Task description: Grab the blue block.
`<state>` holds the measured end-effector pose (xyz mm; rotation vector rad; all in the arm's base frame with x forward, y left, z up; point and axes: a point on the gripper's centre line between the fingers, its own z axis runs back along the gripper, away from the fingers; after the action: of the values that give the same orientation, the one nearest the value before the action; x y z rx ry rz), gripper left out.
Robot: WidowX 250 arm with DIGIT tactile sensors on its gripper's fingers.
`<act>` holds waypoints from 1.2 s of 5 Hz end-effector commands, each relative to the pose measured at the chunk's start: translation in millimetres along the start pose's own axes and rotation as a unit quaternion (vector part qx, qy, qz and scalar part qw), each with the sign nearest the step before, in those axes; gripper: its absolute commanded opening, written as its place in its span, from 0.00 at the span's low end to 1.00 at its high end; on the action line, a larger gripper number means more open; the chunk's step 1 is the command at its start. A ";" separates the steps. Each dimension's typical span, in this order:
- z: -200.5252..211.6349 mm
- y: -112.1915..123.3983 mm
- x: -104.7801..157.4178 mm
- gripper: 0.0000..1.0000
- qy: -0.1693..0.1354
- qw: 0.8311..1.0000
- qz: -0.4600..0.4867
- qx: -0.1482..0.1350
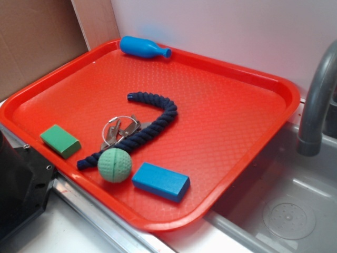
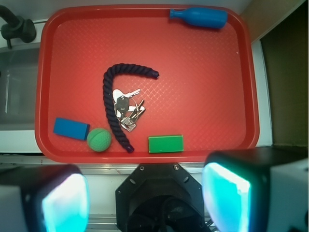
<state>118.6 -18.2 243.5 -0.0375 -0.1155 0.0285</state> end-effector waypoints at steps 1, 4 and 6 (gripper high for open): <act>0.0 0.0 0.0 1.00 0.000 1.000 0.000 0.000; -142.6 -113.4 -7.2 1.00 0.000 0.929 -0.357 -0.100; -193.7 -114.0 -15.3 1.00 0.039 0.909 -0.413 -0.046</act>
<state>134.5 -135.0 44.0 -0.0710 -0.0016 -0.8223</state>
